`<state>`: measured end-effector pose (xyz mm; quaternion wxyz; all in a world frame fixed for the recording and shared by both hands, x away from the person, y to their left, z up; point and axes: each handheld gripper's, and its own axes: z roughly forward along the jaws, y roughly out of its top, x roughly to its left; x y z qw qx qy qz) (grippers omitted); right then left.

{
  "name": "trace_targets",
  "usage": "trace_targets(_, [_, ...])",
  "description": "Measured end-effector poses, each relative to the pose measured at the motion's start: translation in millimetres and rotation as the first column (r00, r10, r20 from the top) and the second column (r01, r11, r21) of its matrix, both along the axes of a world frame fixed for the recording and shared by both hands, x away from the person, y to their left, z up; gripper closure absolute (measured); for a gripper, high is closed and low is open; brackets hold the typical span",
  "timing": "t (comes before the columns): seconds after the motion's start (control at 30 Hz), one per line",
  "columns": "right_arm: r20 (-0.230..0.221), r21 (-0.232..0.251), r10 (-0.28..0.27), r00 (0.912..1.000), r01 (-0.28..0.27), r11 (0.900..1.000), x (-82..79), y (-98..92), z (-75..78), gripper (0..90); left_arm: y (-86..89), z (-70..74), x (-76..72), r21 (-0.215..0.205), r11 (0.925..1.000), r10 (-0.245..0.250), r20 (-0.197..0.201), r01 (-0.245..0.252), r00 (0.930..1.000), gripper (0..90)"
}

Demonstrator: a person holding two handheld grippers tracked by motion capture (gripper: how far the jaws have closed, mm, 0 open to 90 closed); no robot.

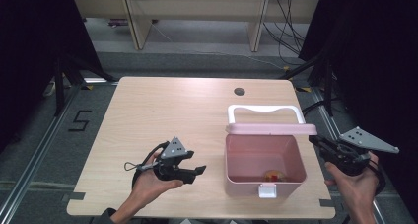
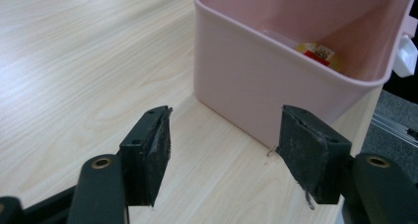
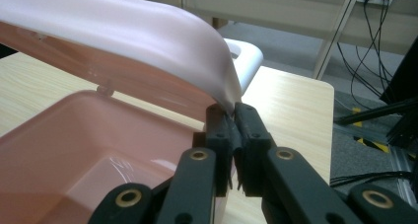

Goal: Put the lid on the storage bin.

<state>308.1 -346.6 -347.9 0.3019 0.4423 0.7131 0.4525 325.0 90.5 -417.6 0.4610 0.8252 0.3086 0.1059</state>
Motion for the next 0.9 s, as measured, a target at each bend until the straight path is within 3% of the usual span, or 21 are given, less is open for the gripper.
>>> trace_targets(0.23, [0.005,0.015,-0.012,0.9999,0.012,1.000,-7.4,1.2,-6.2,85.8,9.4,-6.0,-11.1,-0.003,1.0000,-0.006,0.005,0.006,1.0000,35.9])
trace_targets(0.3, [-0.018,0.022,-0.015,0.9997,0.015,1.000,-10.7,1.1,-7.6,85.8,11.8,-7.9,-13.9,-0.007,1.0000,-0.004,0.002,0.004,1.0000,35.9])
trace_targets(0.37, [-0.015,0.012,0.000,0.9999,0.000,1.000,-12.5,-0.2,-9.4,85.6,14.8,-8.7,-16.6,0.010,0.9999,-0.004,0.000,0.004,1.0000,35.9])
trace_targets(0.5, [-0.014,0.004,0.004,0.9999,-0.003,1.000,-15.0,-1.5,-13.1,85.5,19.7,-12.4,-21.8,-0.001,1.0000,0.010,0.001,-0.010,1.0000,35.8])
trace_targets(0.57, [-0.039,0.034,0.008,0.9992,-0.007,0.999,-19.4,-0.7,-16.1,85.4,22.3,-13.8,-23.2,0.003,1.0000,0.006,0.000,-0.006,1.0000,35.7])
trace_targets(0.7, [-0.014,0.015,0.009,0.9999,-0.009,1.000,-21.2,-2.5,-21.0,85.2,25.2,-17.7,-26.6,0.003,0.9999,0.012,-0.009,-0.012,0.9999,35.3])
trace_targets(0.73, [-0.035,0.022,0.017,0.9992,-0.016,1.000,-22.6,-2.7,-21.3,85.2,26.4,-18.3,-27.0,0.013,0.9999,0.009,-0.004,-0.009,1.0000,35.3])
trace_targets(0.9, [-0.047,0.022,0.027,0.9986,-0.026,0.999,-25.7,-4.0,-27.6,85.3,27.5,-21.8,-31.7,0.006,0.9999,0.016,-0.009,-0.016,0.9998,35.2])
